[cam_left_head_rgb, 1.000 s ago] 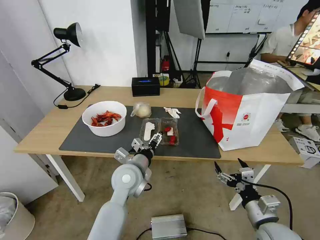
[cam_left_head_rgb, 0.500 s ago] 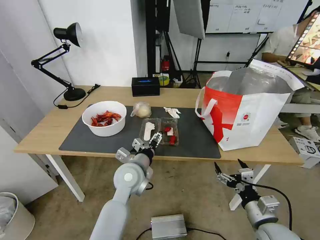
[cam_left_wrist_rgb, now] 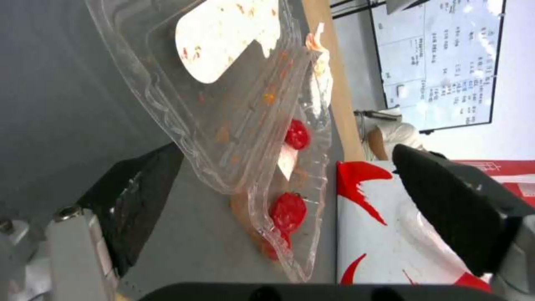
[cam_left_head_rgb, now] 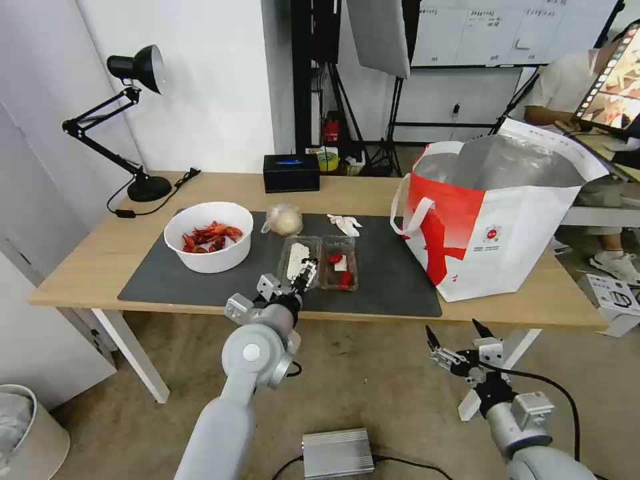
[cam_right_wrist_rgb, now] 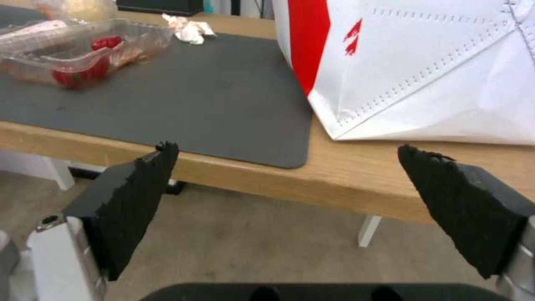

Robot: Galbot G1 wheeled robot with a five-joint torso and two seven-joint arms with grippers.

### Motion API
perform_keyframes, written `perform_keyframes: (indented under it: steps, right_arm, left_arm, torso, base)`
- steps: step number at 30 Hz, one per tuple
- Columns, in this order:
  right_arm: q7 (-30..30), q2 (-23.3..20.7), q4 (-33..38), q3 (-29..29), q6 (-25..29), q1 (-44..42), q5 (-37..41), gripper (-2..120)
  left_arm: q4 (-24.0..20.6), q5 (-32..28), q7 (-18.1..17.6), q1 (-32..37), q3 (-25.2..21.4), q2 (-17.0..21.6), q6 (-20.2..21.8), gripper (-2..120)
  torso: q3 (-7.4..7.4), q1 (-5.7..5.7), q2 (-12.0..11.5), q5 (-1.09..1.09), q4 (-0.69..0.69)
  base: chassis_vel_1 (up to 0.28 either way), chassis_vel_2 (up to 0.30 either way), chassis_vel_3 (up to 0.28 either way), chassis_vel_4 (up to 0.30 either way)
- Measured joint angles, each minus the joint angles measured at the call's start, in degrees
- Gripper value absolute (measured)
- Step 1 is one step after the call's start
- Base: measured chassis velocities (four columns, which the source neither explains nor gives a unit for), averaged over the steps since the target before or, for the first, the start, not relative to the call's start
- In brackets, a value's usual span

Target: Pick up the trash from the table and place it into the takeout bag.

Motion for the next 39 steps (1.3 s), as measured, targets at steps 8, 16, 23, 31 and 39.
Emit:
perform_keyframes:
  steps: [8, 16, 23, 31, 39]
  right_arm:
    - [0.0, 0.2, -0.5, 0.0, 0.7, -0.1, 0.0, 100]
    - [0.0, 0.3, -0.7, -0.2, 1.1, -0.2, -0.1, 100]
    - [0.0, 0.2, -0.6, -0.2, 1.1, -0.1, -0.1, 100]
    - [0.0, 0.3, -0.4, -0.2, 1.1, -0.2, -0.1, 100]
    - [0.0, 0.4, -0.4, -0.1, 1.2, -0.4, -0.1, 100]
  left_arm:
    - [-0.6, 0.1, 1.5, 0.4, -0.1, -0.1, -1.2, 100]
    - [-1.7, 0.1, 2.6, 0.7, -0.3, 0.0, -1.6, 100]
    - [-3.0, -0.1, 4.5, 1.1, -0.2, 0.4, -1.6, 100]
    - [-3.2, -0.1, 5.4, 0.8, 0.2, 0.5, -1.8, 100]
    - [-2.5, -0.1, 5.7, -0.3, 0.5, 0.3, -2.4, 100]
  torso:
    - [0.0, 0.0, 0.0, 0.0, 0.0]
    - [0.0, 0.0, 0.0, 0.0, 0.0]
    - [0.0, 0.0, 0.0, 0.0, 0.0]
    - [0.0, 0.0, 0.0, 0.0, 0.0]
    - [0.0, 0.0, 0.0, 0.0, 0.0]
  base:
    - [0.0, 0.0, 0.0, 0.0]
    - [0.0, 0.0, 0.0, 0.0]
    - [0.0, 0.0, 0.0, 0.0]
    - [0.0, 0.0, 0.0, 0.0]
    - [0.0, 0.0, 0.0, 0.0]
